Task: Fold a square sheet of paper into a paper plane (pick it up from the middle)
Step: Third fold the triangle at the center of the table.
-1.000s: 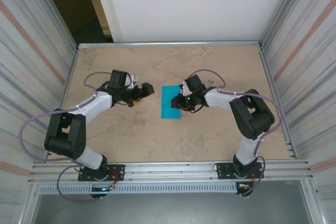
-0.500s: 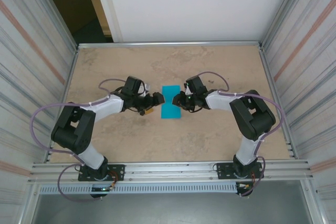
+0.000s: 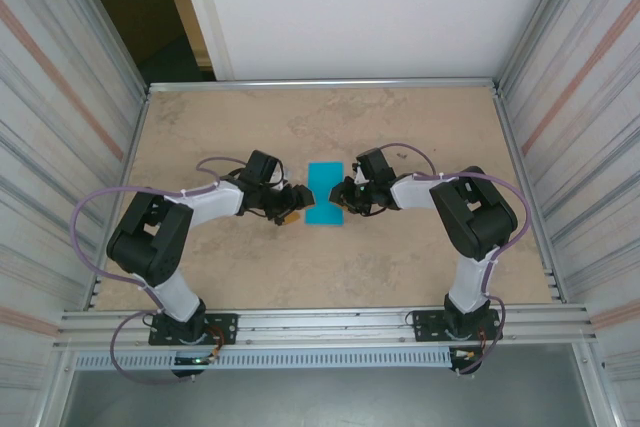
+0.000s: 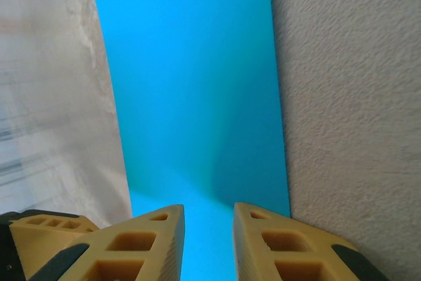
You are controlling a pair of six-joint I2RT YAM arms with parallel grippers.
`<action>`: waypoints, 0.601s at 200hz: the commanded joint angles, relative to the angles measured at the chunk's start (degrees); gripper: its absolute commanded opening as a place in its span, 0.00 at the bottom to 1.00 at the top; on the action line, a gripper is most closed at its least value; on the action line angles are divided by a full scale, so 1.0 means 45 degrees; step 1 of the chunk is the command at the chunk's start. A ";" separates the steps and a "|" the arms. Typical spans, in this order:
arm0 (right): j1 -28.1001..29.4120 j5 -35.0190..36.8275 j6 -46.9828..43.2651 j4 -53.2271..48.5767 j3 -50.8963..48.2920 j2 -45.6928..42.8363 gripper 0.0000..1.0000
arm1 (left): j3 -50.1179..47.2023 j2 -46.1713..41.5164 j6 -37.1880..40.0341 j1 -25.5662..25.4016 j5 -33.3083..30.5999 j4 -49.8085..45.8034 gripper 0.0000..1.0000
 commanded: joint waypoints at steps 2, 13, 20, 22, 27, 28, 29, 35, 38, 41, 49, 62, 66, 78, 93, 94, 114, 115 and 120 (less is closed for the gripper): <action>-0.0122 0.0216 0.0241 -0.0493 -0.0454 0.0660 0.27 | 0.0409 0.0267 0.0028 -0.0161 -0.0052 -0.0601 0.58; -0.0156 0.0196 0.0241 -0.0492 -0.0456 0.0660 0.27 | 0.0471 0.0360 0.0099 -0.0188 -0.0087 -0.0736 0.56; -0.0172 0.0177 0.0237 -0.0507 -0.0454 0.0698 0.27 | 0.0495 0.0455 0.0105 -0.0228 -0.0059 -0.0766 0.54; -0.0161 0.0170 0.0240 -0.0501 -0.0454 0.0689 0.27 | 0.0503 0.0477 0.0105 -0.0208 -0.0036 -0.0767 0.54; -0.0166 0.0168 0.0242 -0.0514 -0.0435 0.0708 0.26 | 0.0524 0.0537 0.0105 -0.0221 -0.0002 -0.0774 0.53; -0.0162 0.0168 0.0241 -0.0512 -0.0444 0.0713 0.26 | 0.0524 0.0554 0.0115 -0.0211 0.0005 -0.0780 0.53; -0.0169 0.0167 0.0241 -0.0512 -0.0444 0.0706 0.26 | 0.0534 0.0562 0.0110 -0.0216 0.0008 -0.0783 0.53; -0.0174 0.0160 0.0241 -0.0526 -0.0449 0.0722 0.26 | 0.0544 0.0599 0.0105 -0.0235 0.0039 -0.0782 0.53; -0.0186 0.0157 0.0241 -0.0530 -0.0453 0.0719 0.26 | 0.0562 0.0639 0.0105 -0.0230 0.0048 -0.0783 0.52; -0.0205 0.0151 0.0241 -0.0531 -0.0442 0.0719 0.26 | 0.0571 0.0654 0.0105 -0.0225 0.0076 -0.0759 0.52; -0.0197 0.0167 0.0241 -0.0555 -0.0454 0.0728 0.26 | 0.0584 0.0718 0.0115 -0.0243 0.0113 -0.0776 0.52; -0.0231 0.0165 0.0231 -0.0603 -0.0454 0.0719 0.26 | 0.0652 0.0817 0.0134 -0.0247 0.0166 -0.0776 0.52; -0.0218 0.0157 0.0222 -0.0590 -0.0454 0.0733 0.26 | 0.0671 0.0839 0.0146 -0.0258 0.0195 -0.0757 0.52; -0.0235 0.0143 0.0231 -0.0610 -0.0440 0.0744 0.26 | 0.0739 0.0932 0.0179 -0.0254 0.0315 -0.0704 0.51; -0.0235 0.0094 0.0243 -0.0663 -0.0393 0.0768 0.26 | 0.0837 0.1003 0.0170 -0.0248 0.0534 -0.0578 0.49; -0.0235 0.0101 0.0242 -0.0665 -0.0394 0.0773 0.26 | 0.0837 0.1011 0.0167 -0.0254 0.0546 -0.0555 0.48; -0.0267 0.0110 0.0241 -0.0729 -0.0376 0.0735 0.26 | 0.0879 0.1149 0.0086 -0.0252 0.0834 -0.0310 0.47; -0.0271 0.0119 0.0241 -0.0727 -0.0376 0.0737 0.26 | 0.0878 0.1152 0.0076 -0.0256 0.0843 -0.0285 0.47; -0.0289 0.0106 0.0241 -0.0739 -0.0362 0.0730 0.26 | 0.0895 0.1193 0.0026 -0.0260 0.0914 -0.0186 0.47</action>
